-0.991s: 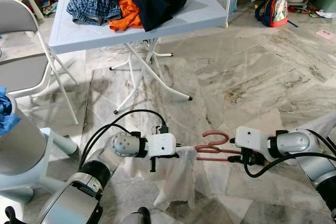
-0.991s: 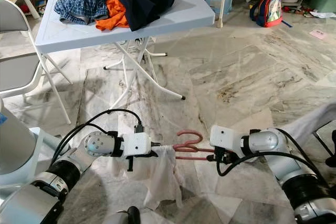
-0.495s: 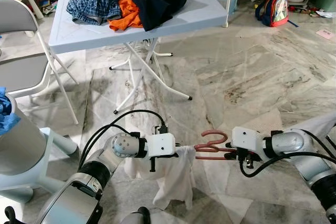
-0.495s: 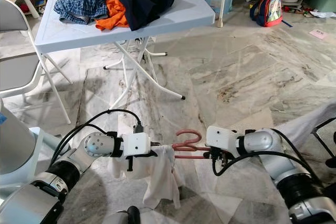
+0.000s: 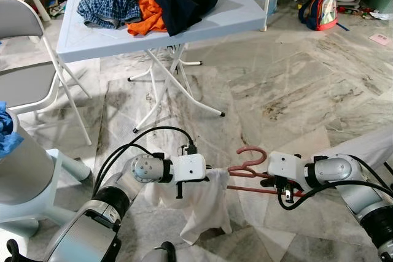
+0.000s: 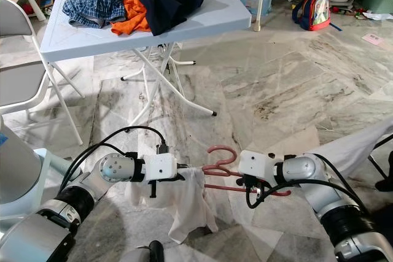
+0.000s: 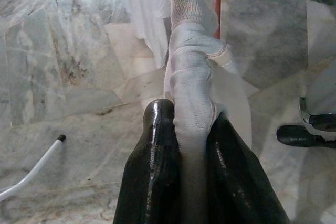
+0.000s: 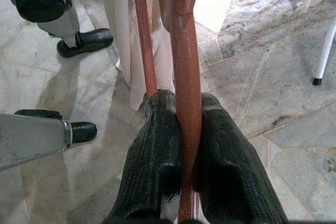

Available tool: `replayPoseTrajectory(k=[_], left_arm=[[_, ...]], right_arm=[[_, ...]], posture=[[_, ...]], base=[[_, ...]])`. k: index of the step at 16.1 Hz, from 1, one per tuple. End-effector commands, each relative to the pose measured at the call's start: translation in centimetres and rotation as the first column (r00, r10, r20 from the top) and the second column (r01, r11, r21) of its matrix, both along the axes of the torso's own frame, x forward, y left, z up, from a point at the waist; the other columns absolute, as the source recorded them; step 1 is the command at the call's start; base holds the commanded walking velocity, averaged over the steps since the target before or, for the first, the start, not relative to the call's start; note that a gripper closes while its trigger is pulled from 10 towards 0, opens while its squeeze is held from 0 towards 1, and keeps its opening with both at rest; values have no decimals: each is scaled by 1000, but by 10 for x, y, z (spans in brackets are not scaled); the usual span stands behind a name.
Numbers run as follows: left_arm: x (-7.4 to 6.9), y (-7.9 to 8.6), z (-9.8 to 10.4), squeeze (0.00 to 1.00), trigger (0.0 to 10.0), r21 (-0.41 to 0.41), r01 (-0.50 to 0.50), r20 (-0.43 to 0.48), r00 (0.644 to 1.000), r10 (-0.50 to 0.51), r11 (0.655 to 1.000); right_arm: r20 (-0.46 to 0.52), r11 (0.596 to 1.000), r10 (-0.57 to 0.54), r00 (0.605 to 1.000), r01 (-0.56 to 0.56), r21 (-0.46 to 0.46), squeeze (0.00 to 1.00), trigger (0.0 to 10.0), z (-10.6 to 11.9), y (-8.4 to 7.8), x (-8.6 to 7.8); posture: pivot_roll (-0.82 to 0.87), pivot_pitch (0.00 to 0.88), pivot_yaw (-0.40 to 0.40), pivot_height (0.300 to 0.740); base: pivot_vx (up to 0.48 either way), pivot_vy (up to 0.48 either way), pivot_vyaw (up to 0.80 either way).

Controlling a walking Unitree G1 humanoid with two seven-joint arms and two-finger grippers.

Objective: Hang hanger

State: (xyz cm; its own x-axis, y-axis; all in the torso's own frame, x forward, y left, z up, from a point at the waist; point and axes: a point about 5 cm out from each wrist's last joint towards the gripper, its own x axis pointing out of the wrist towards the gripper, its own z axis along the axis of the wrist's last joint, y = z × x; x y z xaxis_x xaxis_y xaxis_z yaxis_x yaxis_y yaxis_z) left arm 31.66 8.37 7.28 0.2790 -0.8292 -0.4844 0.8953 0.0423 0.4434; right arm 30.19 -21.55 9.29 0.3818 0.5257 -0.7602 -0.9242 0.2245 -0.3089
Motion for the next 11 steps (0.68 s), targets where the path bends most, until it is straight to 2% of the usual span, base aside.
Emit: replayPoseTrajectory(k=[1, 2, 3, 4, 11], left_arm=[[-2, -2, -2, 0, 0, 10, 20, 3, 1000, -20, 1000], [-2, -2, -1, 0, 0, 8, 16, 9, 1000, -16, 1000], [-1, -3, -1, 239, 2980, 3, 12, 15, 1000, -12, 1000], [3, -4, 3, 1000, 10000, -33, -35, 37, 999, 36, 999], [5, -3, 9, 1000, 10000, -50, -20, 106, 994, 25, 999]], right_arm=[[20, 999, -41, 999, 41, 3, 0, 0, 1, -4, 3], [23, 999, -43, 999, 43, 5, 0, 0, 1, -3, 3], [26, 999, -45, 999, 45, 7, 0, 0, 0, -3, 3], [35, 999, -52, 998, 51, 13, 0, 0, -1, -2, 3], [102, 992, -115, 988, 108, 68, 0, 0, -7, 3, 6]], posture=[[-46, 171, 46, 740], [-46, 171, 47, 740], [-46, 171, 48, 740], [-45, 173, 50, 740], [-37, 174, 58, 740]], base=[[0, 0, 0], [0, 0, 0], [0, 0, 0], [0, 0, 0], [0, 0, 0]])
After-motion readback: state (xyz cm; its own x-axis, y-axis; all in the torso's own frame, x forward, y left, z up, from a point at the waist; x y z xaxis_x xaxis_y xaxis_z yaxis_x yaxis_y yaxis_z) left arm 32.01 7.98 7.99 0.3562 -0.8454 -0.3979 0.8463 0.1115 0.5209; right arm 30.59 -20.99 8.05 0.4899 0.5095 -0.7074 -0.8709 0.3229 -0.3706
